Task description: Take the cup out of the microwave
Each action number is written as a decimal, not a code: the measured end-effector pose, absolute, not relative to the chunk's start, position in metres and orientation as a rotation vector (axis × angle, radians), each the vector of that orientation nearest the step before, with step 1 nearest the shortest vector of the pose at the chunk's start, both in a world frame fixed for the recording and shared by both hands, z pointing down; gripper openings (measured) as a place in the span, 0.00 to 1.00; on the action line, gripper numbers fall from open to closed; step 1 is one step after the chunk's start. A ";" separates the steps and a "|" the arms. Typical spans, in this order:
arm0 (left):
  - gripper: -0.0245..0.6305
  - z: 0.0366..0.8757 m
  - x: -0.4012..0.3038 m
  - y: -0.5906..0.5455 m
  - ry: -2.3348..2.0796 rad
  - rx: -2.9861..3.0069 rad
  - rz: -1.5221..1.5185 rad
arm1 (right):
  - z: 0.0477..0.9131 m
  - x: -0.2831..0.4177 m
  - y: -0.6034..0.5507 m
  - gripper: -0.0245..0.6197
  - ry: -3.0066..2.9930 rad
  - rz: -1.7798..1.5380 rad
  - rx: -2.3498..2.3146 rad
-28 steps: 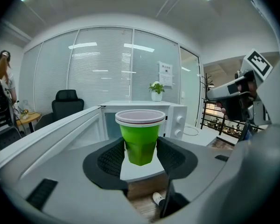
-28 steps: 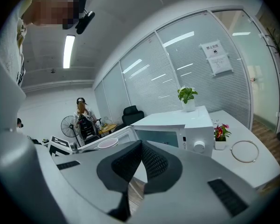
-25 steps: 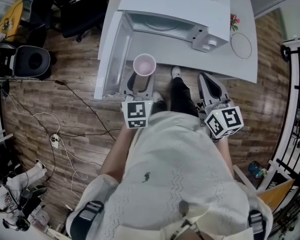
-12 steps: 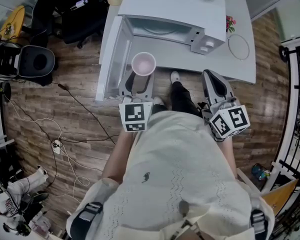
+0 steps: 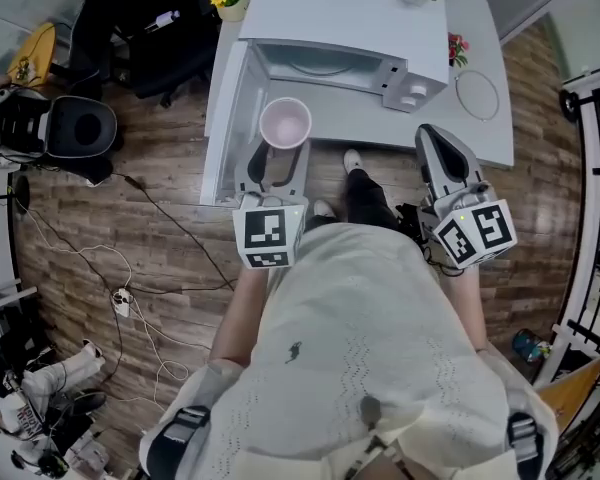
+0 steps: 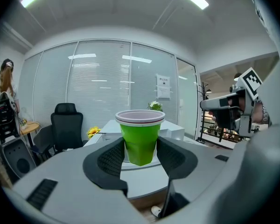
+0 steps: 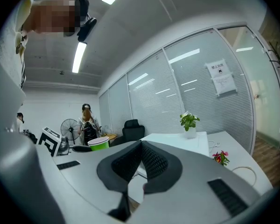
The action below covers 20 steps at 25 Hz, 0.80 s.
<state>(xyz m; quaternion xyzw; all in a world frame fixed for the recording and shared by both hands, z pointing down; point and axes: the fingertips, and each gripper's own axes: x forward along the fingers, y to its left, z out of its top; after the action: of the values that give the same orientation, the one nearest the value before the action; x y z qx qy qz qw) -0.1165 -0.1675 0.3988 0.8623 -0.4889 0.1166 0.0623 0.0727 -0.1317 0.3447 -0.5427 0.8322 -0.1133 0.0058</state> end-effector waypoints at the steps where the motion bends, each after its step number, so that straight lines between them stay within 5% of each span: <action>1: 0.40 0.394 -0.117 -0.168 -1.475 2.601 0.336 | 0.341 0.074 -0.133 0.05 2.604 -0.340 -1.702; 20: 0.40 0.367 -0.117 -0.163 -1.475 2.595 0.286 | 0.315 0.085 -0.132 0.05 2.596 -0.245 -1.758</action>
<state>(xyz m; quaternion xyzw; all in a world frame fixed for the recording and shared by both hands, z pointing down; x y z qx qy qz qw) -0.1173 -0.1626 0.3674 0.8633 -0.4905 0.0951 0.0715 0.0848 -0.1320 0.3149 -0.5591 0.8254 -0.0780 -0.0018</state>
